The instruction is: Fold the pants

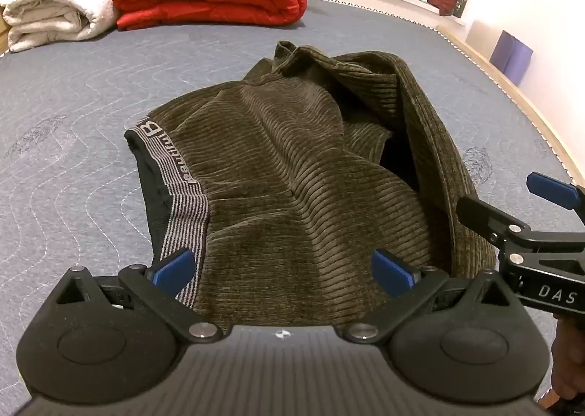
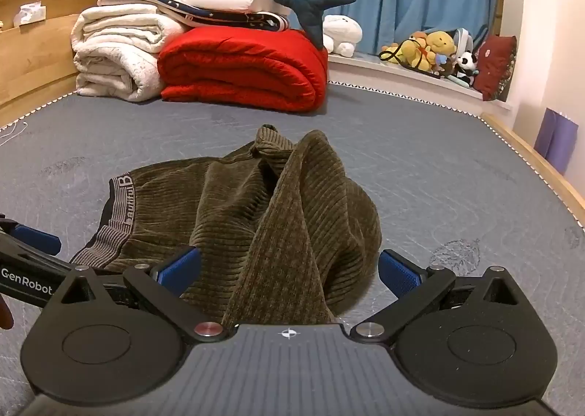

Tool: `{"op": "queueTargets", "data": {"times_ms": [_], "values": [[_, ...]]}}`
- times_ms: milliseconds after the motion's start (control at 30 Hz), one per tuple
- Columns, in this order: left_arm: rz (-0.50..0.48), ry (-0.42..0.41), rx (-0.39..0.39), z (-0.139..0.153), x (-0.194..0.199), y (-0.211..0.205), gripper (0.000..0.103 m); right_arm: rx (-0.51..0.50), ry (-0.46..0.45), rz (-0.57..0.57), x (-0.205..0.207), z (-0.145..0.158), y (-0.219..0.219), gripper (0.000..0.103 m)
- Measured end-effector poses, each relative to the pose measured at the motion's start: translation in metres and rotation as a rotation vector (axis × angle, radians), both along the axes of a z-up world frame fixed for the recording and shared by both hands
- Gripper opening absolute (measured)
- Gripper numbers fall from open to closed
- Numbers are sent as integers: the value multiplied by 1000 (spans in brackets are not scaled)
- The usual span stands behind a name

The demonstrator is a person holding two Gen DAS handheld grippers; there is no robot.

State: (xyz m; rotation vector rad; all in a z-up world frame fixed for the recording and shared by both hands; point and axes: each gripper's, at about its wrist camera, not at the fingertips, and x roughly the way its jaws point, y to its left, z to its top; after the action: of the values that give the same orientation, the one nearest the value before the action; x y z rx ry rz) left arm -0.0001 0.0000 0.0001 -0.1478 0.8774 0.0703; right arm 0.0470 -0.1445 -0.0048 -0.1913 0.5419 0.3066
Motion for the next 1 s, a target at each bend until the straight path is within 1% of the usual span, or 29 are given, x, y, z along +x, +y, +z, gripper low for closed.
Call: {"op": "queueTargets", "data": {"times_ms": [333,367,600,1000], "values": [[-1,2,1,4,-2,-2,103,-3,0,-1,1,0,0,102],[-1,1,0,0,0,1,103,-5,-1,0,1,0,1,102],[-2,0,-2,0,0,1,103,-21,-24,5,-3,-3,2,102],[-2,-1,-2,0,0,1,103,-7,-24,3,-3,-1,1,102]]}}
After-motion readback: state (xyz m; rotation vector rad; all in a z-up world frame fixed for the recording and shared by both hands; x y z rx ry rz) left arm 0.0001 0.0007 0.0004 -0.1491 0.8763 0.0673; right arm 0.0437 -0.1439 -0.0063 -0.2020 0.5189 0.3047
